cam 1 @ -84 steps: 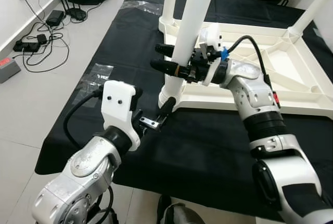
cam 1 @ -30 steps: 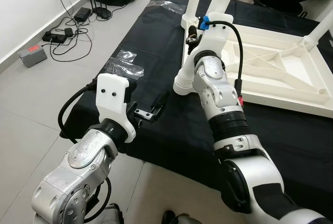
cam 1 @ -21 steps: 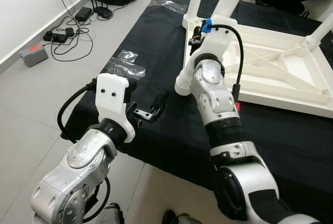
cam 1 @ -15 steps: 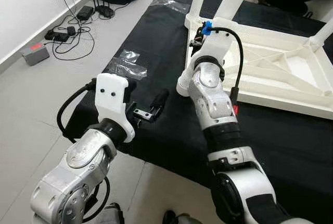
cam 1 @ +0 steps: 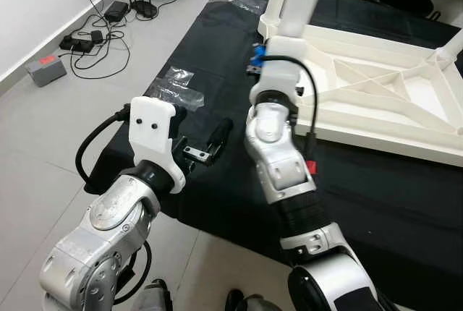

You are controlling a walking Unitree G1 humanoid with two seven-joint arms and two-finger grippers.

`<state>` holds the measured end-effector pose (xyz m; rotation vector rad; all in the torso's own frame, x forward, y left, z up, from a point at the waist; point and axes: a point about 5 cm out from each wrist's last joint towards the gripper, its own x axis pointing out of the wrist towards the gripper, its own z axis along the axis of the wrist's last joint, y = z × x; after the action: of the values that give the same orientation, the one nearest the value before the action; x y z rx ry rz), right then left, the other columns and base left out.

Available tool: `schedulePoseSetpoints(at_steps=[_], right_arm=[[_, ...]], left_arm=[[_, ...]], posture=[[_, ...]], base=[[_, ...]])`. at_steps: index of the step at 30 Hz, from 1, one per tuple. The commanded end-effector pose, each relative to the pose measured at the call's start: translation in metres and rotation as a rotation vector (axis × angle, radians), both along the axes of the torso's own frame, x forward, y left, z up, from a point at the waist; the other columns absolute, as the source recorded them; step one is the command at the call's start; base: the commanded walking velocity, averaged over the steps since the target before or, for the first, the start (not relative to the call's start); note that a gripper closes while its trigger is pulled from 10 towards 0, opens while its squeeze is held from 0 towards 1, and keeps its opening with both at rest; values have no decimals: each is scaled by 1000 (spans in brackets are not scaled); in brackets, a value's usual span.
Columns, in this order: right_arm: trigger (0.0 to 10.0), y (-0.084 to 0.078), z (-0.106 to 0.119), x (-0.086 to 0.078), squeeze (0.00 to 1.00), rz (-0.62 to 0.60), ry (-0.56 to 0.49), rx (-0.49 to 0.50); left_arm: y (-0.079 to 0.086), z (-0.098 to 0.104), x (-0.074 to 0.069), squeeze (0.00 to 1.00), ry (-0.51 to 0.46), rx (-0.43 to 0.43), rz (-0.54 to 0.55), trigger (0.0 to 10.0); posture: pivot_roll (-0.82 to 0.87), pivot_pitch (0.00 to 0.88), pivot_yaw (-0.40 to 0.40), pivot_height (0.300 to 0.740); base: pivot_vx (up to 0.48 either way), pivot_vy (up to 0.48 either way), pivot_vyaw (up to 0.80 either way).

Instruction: Building children table

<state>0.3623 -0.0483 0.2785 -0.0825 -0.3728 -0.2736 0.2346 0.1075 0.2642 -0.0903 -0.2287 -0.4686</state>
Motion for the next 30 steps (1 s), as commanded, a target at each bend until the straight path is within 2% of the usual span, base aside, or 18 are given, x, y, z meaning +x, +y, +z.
schedulePoseSetpoints(at_steps=[1,7,10,17,19,24,27,30], right_arm=[[10000,-15,-58,9,0,-115,306,-14],[10000,-21,-66,16,0,-209,420,34],[10000,-27,-68,22,0,-249,489,175],[10000,-34,-68,24,0,-276,523,269],[10000,-35,-69,24,0,-284,529,278],[10000,-46,-67,20,0,-410,439,410],[10000,-49,-70,17,0,-469,429,477],[10000,-50,-70,16,0,-478,425,486]], left_arm=[[0,0,-1,0,-5,5,2,10000],[0,1,-1,0,-7,3,7,10000],[0,1,-1,0,-8,2,11,10000],[1,1,-2,0,-9,2,15,10000],[1,1,-2,0,-10,2,16,10000],[2,2,-1,0,-11,3,15,10000],[1,2,-1,0,-12,4,12,10000],[1,2,-1,0,-11,5,12,10000]], posture=[[46,290,-172,740],[44,290,-180,740],[45,290,-183,740],[46,292,-183,740],[46,293,-184,740],[50,293,-179,740],[52,295,-178,740],[55,296,-175,740]], base=[[0,0,0],[0,0,0],[0,0,0],[0,0,0],[0,0,0],[0,0,0],[0,0,0],[0,0,0]])
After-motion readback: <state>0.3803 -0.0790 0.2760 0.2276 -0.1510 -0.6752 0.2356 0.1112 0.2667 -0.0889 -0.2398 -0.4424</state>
